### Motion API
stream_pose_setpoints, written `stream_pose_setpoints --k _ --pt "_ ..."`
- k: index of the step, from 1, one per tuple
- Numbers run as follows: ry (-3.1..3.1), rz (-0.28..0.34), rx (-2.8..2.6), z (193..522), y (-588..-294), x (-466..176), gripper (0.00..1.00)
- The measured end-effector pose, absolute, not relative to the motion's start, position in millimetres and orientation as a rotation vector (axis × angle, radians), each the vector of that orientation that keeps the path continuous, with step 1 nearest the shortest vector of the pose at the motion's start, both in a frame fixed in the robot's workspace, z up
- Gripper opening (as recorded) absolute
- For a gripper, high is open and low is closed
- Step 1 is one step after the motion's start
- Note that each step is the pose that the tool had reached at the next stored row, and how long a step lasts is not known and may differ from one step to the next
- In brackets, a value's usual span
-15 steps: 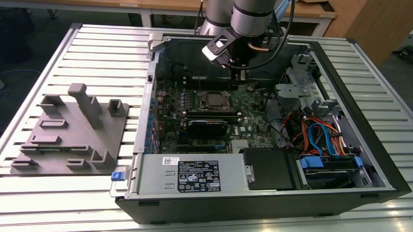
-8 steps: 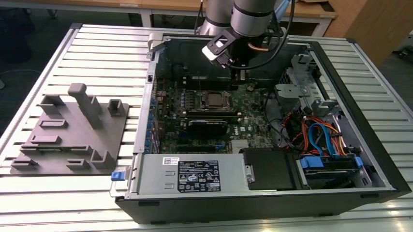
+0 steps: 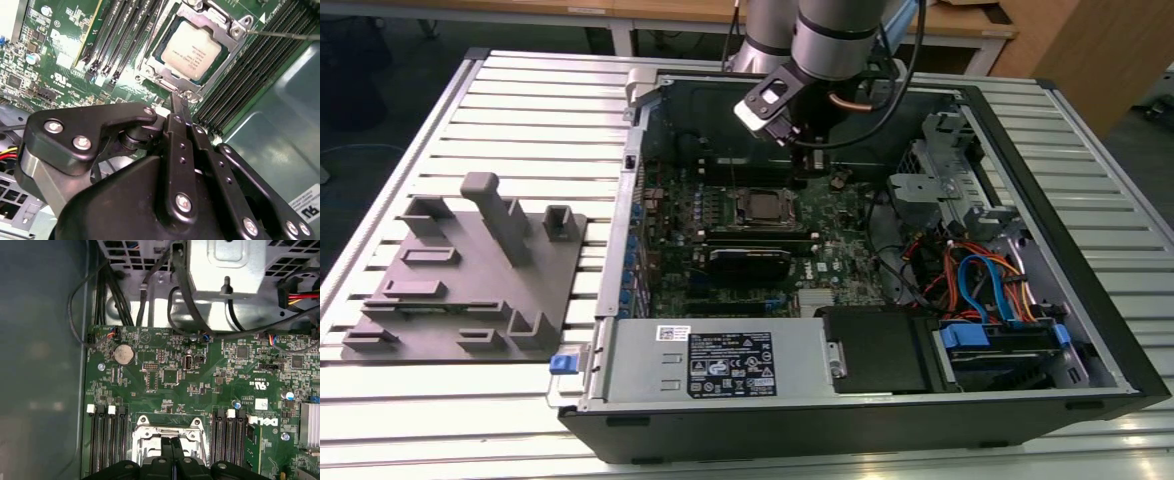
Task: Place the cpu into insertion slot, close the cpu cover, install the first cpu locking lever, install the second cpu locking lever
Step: 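Close the cpu cover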
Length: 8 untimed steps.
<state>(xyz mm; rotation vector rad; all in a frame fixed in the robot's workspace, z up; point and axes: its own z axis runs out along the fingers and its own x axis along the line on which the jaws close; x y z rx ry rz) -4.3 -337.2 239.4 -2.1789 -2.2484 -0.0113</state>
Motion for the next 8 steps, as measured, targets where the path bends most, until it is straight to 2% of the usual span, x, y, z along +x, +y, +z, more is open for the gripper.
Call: stream_pose_setpoints --k 8 --pt "-2.249 -0.011 -2.178 239.2 -337.2 -4.4 0.10"
